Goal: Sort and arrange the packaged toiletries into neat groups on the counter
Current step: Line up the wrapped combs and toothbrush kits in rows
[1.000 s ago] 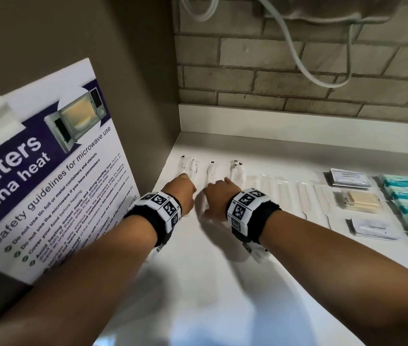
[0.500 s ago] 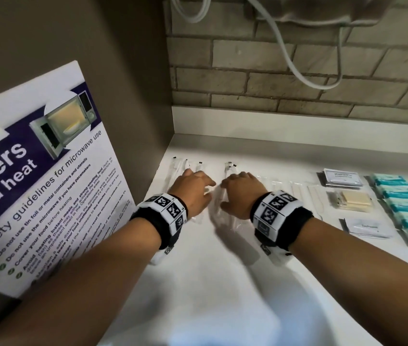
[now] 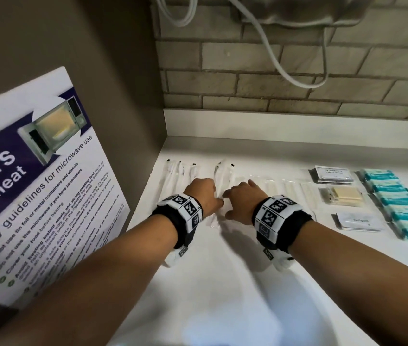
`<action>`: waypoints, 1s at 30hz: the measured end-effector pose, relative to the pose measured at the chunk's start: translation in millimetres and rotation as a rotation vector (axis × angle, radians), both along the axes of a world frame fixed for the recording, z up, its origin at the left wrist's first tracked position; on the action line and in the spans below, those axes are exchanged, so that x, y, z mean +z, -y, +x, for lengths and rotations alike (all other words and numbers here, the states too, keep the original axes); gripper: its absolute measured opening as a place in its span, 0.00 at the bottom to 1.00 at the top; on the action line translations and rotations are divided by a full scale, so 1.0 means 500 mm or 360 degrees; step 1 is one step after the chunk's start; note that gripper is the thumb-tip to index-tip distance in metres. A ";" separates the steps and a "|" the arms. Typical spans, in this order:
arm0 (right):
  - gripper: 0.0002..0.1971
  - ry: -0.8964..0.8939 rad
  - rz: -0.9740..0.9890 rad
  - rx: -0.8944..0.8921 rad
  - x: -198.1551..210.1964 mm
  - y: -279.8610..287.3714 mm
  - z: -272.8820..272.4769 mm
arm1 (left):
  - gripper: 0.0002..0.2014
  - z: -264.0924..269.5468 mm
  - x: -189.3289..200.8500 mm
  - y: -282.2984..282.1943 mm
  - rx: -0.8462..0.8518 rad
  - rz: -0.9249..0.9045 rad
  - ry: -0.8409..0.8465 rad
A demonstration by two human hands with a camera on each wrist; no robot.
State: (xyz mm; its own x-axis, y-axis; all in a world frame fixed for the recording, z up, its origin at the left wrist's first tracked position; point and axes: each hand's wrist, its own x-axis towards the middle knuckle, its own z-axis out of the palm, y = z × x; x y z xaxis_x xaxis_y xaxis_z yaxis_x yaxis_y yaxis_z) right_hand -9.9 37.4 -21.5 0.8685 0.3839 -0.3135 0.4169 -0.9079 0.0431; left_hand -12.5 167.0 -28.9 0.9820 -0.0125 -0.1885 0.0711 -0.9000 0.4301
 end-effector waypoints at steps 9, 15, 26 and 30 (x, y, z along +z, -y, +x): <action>0.19 -0.0027 0.0242 -0.0128 0.020 -0.002 -0.002 | 0.22 -0.007 -0.002 -0.019 0.0157 -0.0149 -0.0098; 0.21 -0.0015 0.0142 -0.0044 0.015 -0.006 -0.005 | 0.09 -0.003 -0.004 -0.012 0.0065 0.0219 0.0005; 0.27 -0.0016 0.0168 0.0033 -0.010 -0.002 -0.007 | 0.22 0.011 -0.039 -0.053 -0.0391 0.0482 -0.0113; 0.28 -0.0008 0.0161 0.0041 -0.011 -0.001 -0.006 | 0.28 0.009 -0.050 -0.067 -0.0374 0.0581 -0.0043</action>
State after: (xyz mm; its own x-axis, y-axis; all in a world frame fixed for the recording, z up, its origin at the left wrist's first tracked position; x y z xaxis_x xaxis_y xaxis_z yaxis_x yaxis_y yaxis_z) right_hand -12.7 38.0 -26.8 0.8565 0.4359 -0.2766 0.4400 -0.8966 -0.0503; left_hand -7.9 200.8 -53.9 0.9551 -0.1628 -0.2475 -0.1470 -0.9858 0.0811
